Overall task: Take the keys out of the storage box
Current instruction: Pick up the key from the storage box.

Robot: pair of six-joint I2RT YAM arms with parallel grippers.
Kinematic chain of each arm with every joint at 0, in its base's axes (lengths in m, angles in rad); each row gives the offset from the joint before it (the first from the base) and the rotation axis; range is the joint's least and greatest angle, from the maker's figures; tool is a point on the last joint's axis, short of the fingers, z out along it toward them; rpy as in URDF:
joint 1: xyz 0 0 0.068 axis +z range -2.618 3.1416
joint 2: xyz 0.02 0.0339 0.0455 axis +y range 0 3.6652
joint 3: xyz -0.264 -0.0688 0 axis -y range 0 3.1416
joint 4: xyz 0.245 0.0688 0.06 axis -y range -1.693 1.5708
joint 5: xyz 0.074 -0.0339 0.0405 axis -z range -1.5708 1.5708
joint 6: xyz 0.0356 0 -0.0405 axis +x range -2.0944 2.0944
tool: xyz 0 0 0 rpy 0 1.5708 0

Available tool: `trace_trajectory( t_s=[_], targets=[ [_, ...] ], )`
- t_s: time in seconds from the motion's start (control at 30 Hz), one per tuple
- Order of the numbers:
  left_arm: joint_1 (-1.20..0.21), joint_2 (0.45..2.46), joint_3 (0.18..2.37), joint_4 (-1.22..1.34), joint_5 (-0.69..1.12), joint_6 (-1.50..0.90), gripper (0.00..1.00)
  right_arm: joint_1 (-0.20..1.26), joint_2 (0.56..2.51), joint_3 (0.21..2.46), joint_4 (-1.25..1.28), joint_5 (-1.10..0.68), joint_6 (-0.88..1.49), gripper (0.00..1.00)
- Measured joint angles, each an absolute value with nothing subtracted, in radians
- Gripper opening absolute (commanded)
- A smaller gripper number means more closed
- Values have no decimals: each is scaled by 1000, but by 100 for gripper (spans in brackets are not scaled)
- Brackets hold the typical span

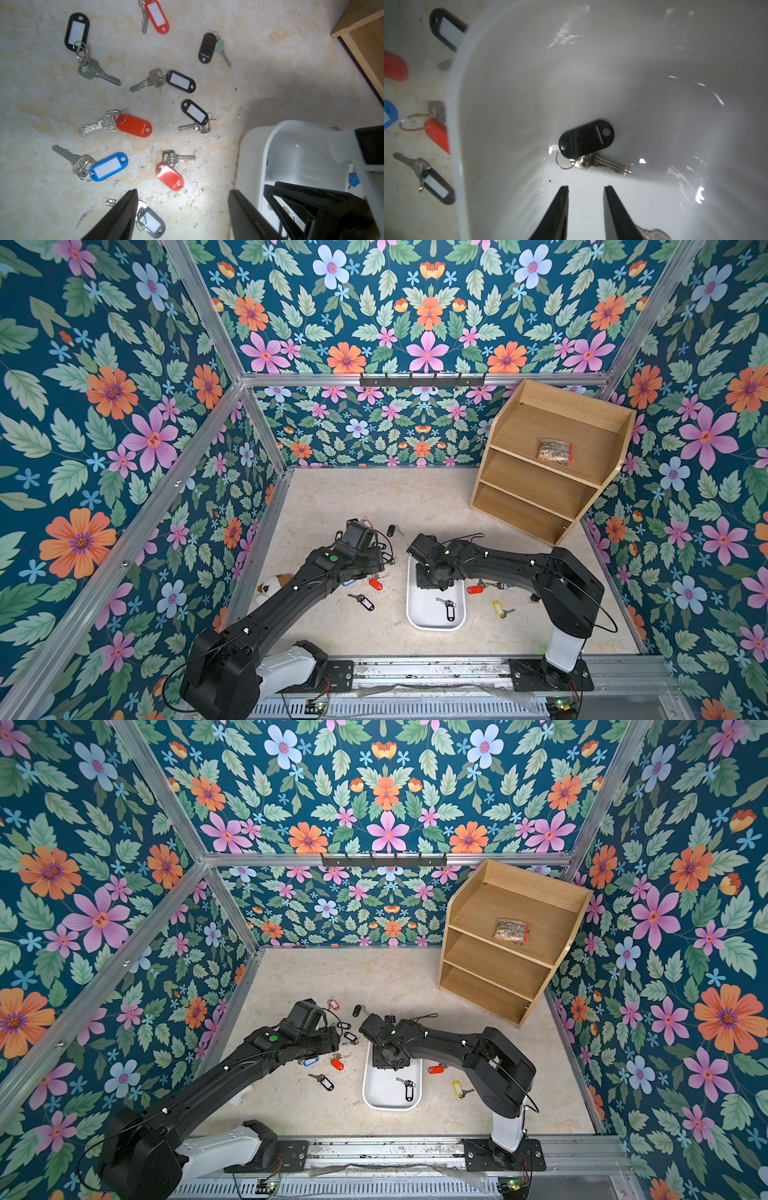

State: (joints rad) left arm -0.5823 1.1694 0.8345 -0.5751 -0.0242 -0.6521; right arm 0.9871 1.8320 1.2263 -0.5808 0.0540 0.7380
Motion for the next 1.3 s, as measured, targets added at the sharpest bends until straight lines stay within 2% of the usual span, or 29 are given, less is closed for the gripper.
trace_trajectory(
  t_s=[0.13, 0.27, 0.8, 1.07, 1.3],
  targets=[
    [-582, 1171, 834, -575, -24, -652, 75, 1007, 1856, 1259, -591, 60, 717, 48],
    [-582, 1171, 830, -575, -24, -652, 75, 1021, 1886, 1292, -615, 75, 708, 49],
    [-582, 1173, 818, -569, -24, -653, 75, 1025, 1972, 1378, -696, 136, 661, 40],
    [-582, 1177, 815, -568, -24, -653, 75, 1025, 1995, 1399, -708, 148, 656, 32],
    [-582, 1181, 816, -567, -23, -653, 75, 1025, 2018, 1437, -722, 158, 649, 30]
  ],
)
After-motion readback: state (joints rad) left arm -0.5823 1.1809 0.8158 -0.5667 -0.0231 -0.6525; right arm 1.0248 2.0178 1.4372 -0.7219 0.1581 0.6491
